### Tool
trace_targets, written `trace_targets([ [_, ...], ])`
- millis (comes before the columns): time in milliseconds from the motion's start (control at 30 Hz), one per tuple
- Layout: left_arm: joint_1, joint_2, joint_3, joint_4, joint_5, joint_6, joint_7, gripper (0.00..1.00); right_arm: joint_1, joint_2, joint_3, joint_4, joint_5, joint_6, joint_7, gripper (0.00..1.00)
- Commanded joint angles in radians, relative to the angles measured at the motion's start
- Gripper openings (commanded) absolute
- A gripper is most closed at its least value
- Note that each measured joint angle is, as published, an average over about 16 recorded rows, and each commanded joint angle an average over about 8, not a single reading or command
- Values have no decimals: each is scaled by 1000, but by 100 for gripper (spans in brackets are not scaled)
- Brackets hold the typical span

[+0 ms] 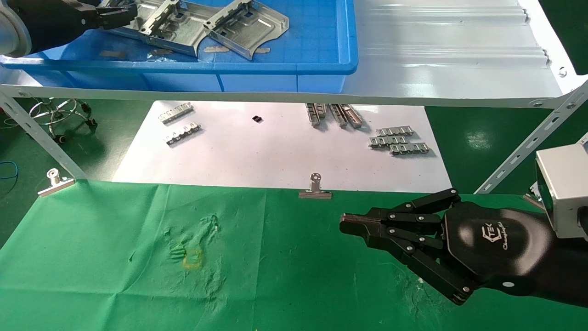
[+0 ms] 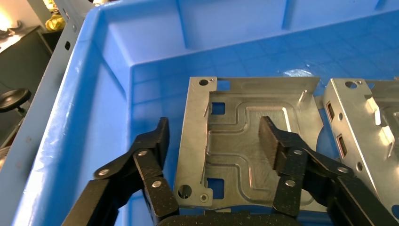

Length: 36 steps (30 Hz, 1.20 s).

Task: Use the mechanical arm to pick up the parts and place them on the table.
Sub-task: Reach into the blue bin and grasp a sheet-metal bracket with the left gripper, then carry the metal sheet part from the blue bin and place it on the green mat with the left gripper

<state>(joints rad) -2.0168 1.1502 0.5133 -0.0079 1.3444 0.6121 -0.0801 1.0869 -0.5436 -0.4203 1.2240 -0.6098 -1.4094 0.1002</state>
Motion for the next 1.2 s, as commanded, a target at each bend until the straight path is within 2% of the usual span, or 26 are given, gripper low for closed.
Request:
trace_targets([
  [33, 0, 1, 0, 1, -1, -1, 2, 0, 0, 0, 0, 0, 0, 0, 0, 0],
  [867, -15, 3, -6, -8, -8, -13, 22, 0, 0, 0, 0, 0, 0, 0, 0, 0],
  [1200, -36, -26, -45, -49, -65, 82, 60, 0, 0, 0, 0, 0, 0, 0, 0, 0],
])
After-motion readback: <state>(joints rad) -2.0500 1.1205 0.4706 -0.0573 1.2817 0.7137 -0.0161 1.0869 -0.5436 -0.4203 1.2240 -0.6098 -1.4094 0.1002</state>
